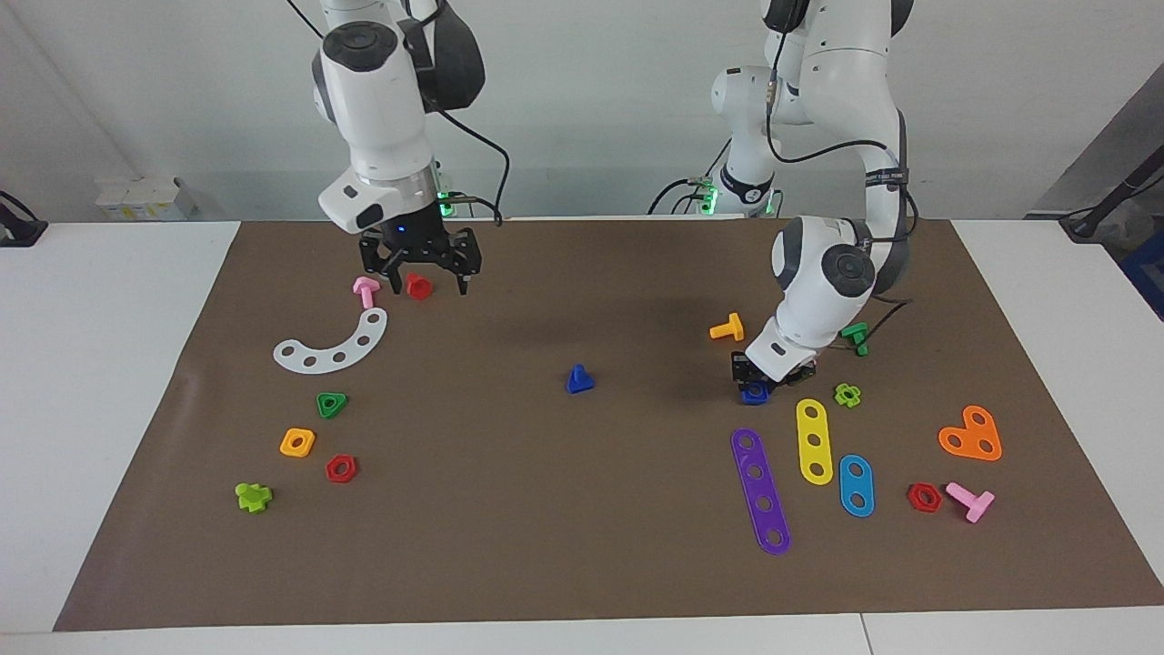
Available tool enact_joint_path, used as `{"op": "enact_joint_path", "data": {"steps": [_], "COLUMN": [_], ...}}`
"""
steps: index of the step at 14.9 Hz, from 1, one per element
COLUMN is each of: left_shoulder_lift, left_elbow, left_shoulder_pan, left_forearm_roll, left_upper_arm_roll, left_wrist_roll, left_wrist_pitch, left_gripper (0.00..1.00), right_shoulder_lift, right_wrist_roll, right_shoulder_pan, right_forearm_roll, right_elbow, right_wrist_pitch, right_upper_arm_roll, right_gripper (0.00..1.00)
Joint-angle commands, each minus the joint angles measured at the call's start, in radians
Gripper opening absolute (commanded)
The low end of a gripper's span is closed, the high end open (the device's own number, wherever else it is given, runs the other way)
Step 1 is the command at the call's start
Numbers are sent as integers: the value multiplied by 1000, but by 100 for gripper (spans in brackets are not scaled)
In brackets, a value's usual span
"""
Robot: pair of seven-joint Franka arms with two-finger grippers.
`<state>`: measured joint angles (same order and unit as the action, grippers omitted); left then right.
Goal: Unscrew and place screws in storage area
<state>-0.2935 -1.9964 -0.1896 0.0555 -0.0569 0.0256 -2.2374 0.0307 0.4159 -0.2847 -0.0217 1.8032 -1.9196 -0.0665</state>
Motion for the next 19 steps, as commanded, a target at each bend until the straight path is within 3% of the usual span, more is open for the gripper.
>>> {"op": "enact_joint_path", "data": {"steps": [1, 7, 11, 14, 19], "left_shoulder_lift": [51, 59, 129, 191, 191], "left_elbow": [-38, 151, 162, 183, 407], "left_shoulder_pan": [-2, 105, 202, 208, 206], "left_forearm_roll": [-45, -48, -106, -111, -109], "left_upper_arm_roll": [5, 6, 6, 11, 9], "left_wrist_roll": [-13, -30, -131, -130, -128], "left_wrist_pitch": [11, 258, 343, 415, 669], "left_gripper": [100, 100, 100, 100, 100], "right_shoulder_lift": [86, 237, 303, 374, 410], "right_wrist_roll": [107, 237, 264, 325, 330], "right_shoulder_pan": [-76, -188, -218, -254, -258], "right_forearm_roll": [3, -23, -35, -87, -124], "right_elbow": [-1, -8, -16, -39, -31], "right_wrist_pitch": [-94, -283, -341, -384, -423], "right_upper_arm_roll": [2, 4, 4, 5, 4], "right_gripper": [99, 98, 96, 95, 89]}}
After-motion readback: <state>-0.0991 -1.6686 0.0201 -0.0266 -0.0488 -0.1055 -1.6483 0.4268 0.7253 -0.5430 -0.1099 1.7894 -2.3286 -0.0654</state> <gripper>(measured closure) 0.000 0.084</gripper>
